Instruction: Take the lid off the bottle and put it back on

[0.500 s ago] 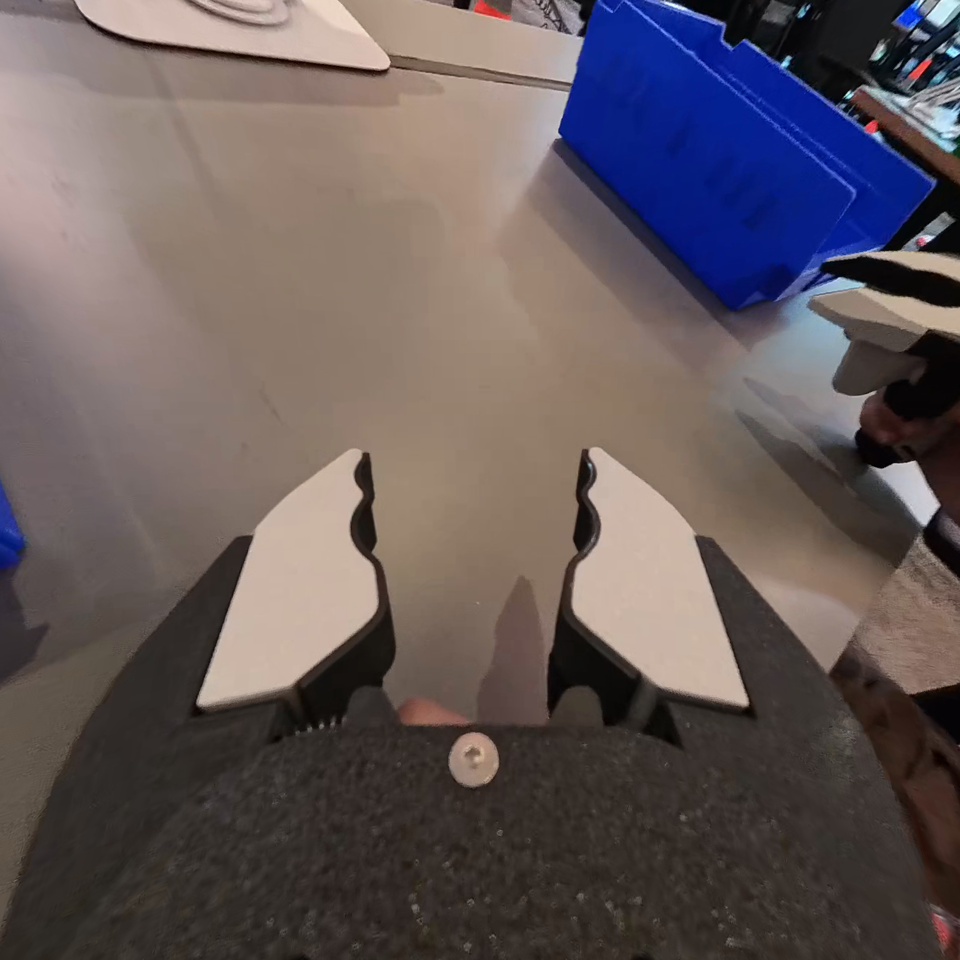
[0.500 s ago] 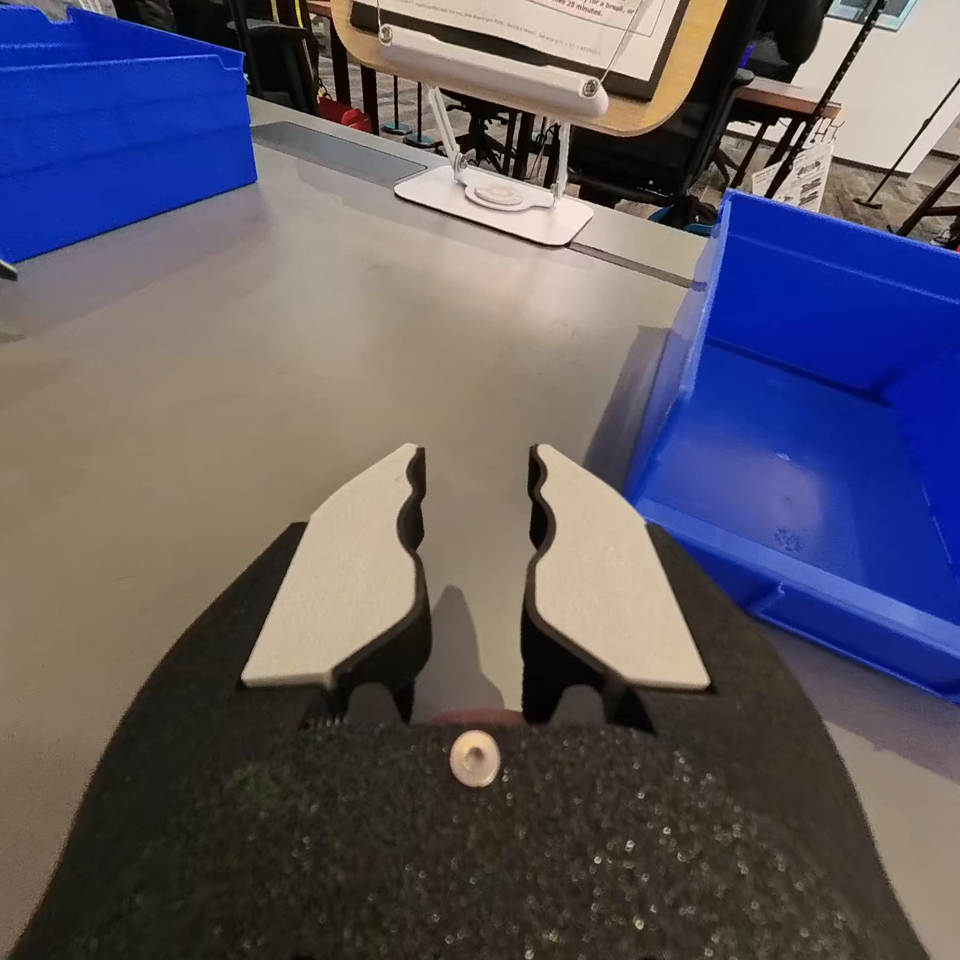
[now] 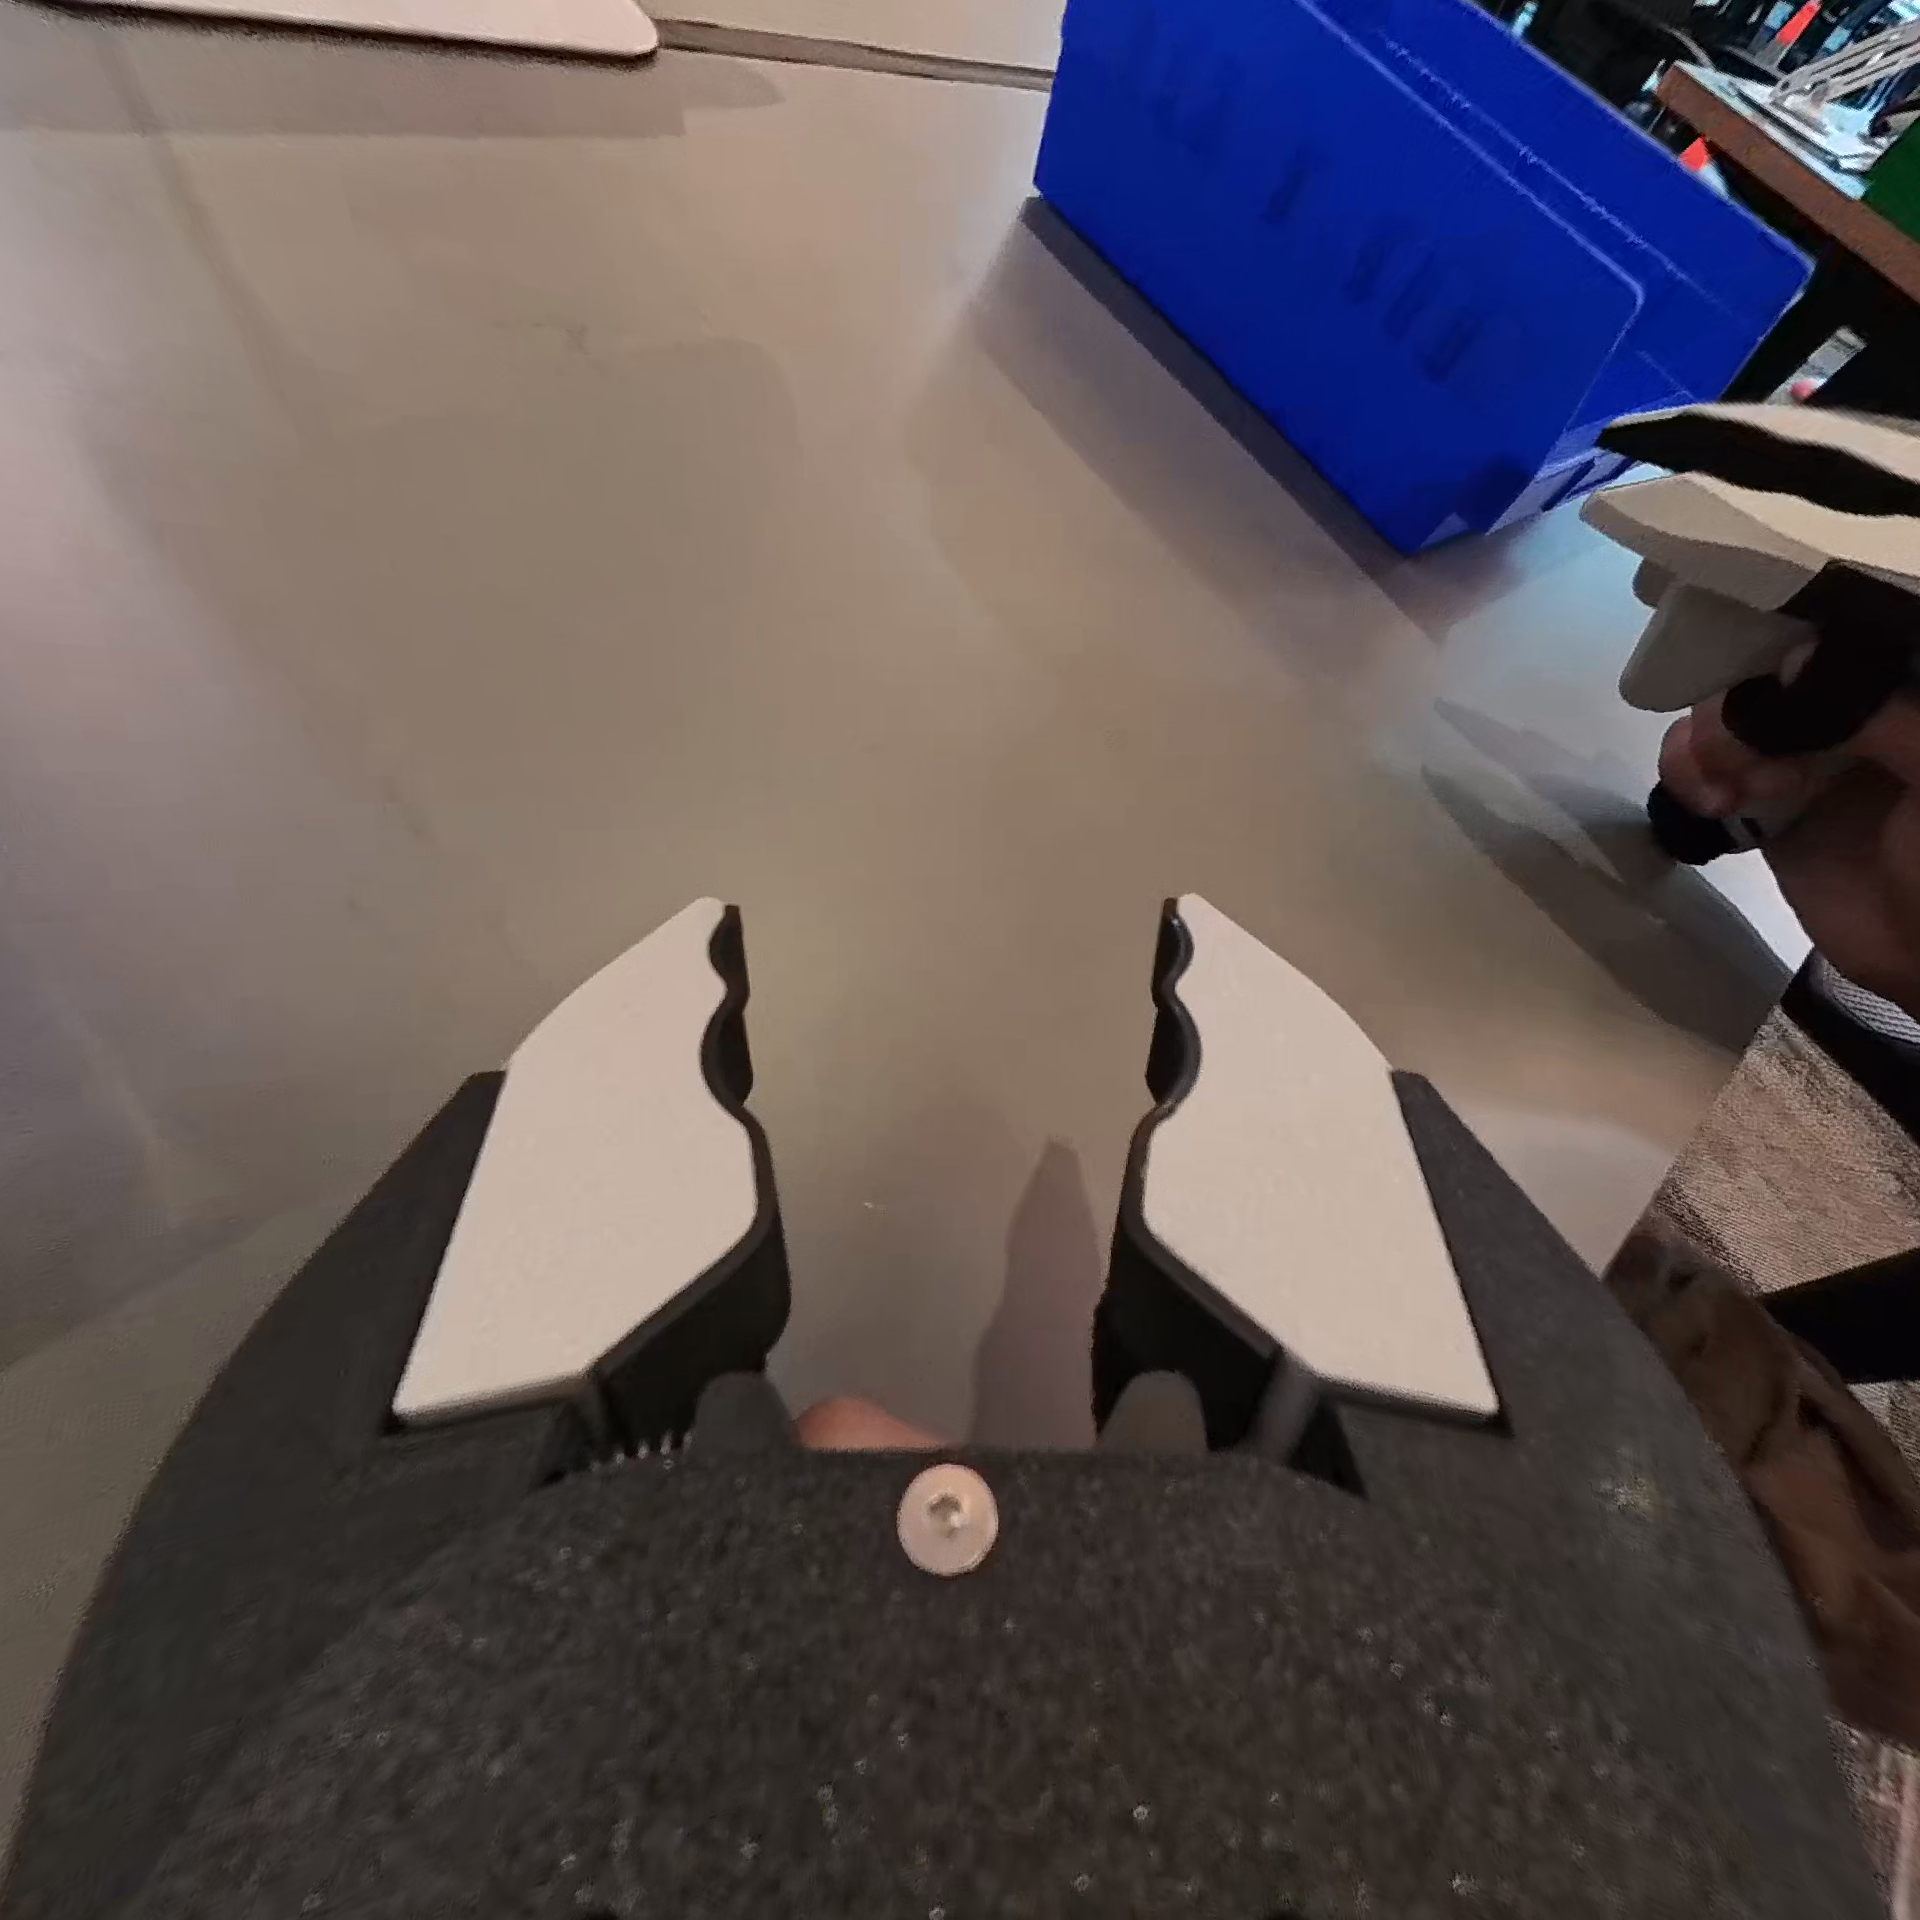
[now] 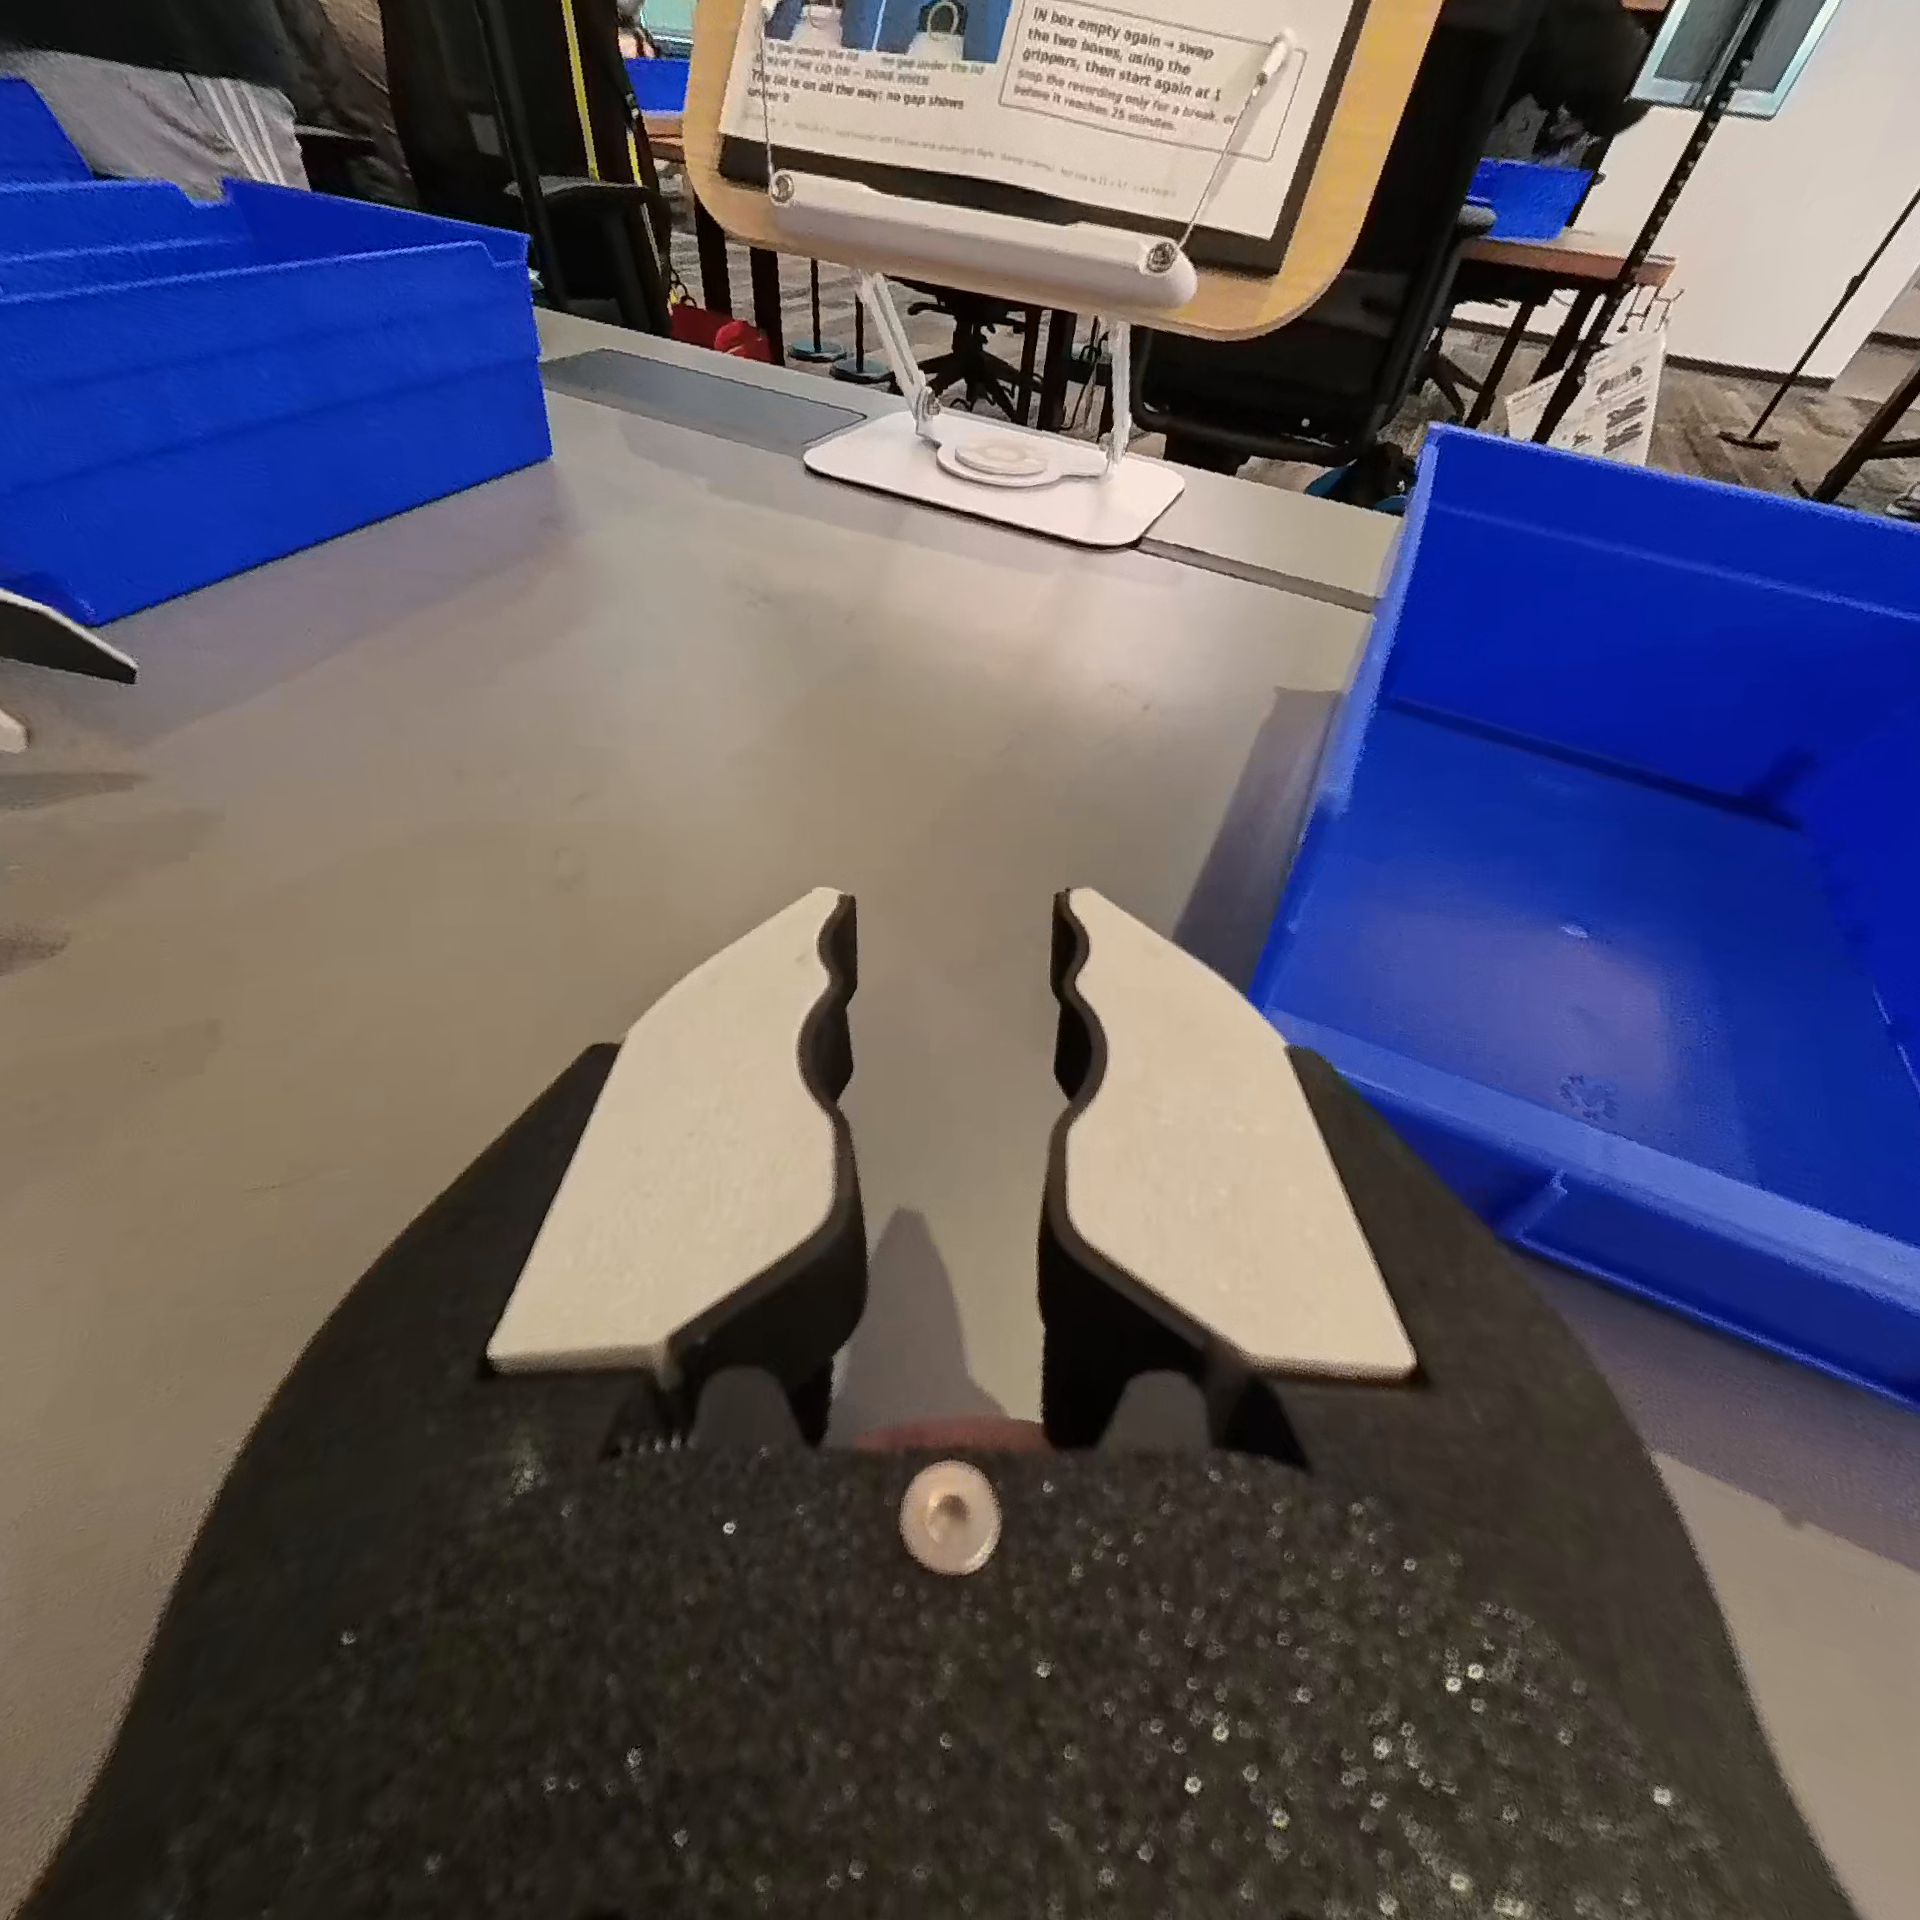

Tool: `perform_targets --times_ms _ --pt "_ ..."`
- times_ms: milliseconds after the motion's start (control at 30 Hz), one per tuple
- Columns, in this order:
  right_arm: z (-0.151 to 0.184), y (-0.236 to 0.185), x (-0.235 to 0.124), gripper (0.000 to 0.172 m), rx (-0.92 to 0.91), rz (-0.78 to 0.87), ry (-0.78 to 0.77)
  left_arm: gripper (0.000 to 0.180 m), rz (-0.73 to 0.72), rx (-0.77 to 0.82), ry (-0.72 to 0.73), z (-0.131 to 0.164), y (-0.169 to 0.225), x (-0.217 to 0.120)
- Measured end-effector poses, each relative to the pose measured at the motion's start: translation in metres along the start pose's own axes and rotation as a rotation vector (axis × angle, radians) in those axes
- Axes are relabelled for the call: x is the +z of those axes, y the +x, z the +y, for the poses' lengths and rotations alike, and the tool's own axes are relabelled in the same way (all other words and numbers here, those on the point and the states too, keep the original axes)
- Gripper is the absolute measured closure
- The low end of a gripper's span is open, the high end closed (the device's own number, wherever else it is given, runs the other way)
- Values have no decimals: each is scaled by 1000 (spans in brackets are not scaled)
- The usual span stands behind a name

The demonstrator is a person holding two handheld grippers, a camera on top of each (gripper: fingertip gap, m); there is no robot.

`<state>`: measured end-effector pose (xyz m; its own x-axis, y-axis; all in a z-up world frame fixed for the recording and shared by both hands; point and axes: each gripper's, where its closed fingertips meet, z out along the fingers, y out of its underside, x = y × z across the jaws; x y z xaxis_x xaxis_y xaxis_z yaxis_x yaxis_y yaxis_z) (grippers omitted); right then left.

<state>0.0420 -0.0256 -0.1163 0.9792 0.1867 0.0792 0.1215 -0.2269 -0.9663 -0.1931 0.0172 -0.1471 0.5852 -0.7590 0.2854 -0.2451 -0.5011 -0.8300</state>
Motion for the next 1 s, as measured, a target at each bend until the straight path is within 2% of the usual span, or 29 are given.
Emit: perform_targets --times_ms 133,233,333,433,500,633,767,867,1000 --pt "0 3 -1 136 26 -2 9 103 60 -33 11 -35 17 -23" --pt "-2 5 -5 137 68 -20 27 106 -67 95 -62 -77 -2 -55" --pt "-1 7 -3 138 144 -46 21 104 -256 231 -206 -121 -42 -89" --pt "0 7 -2 137 197 -79 19 106 -446 251 -331 -163 -99 -111" --pt "-2 8 -3 137 214 -79 29 106 -557 226 -419 -180 -143 -118" --pt "0 6 -1 137 207 -81 14 101 -716 97 -613 -171 -226 -118" --pt "1 2 -3 137 182 -82 3 102 -732 -90 -695 -139 -276 -108" --pt "1 2 -7 137 175 -76 11 101 -713 -202 -734 -103 -300 -102" --pt "3 4 -10 137 202 -83 9 99 -610 -309 -795 -58 -303 -90"
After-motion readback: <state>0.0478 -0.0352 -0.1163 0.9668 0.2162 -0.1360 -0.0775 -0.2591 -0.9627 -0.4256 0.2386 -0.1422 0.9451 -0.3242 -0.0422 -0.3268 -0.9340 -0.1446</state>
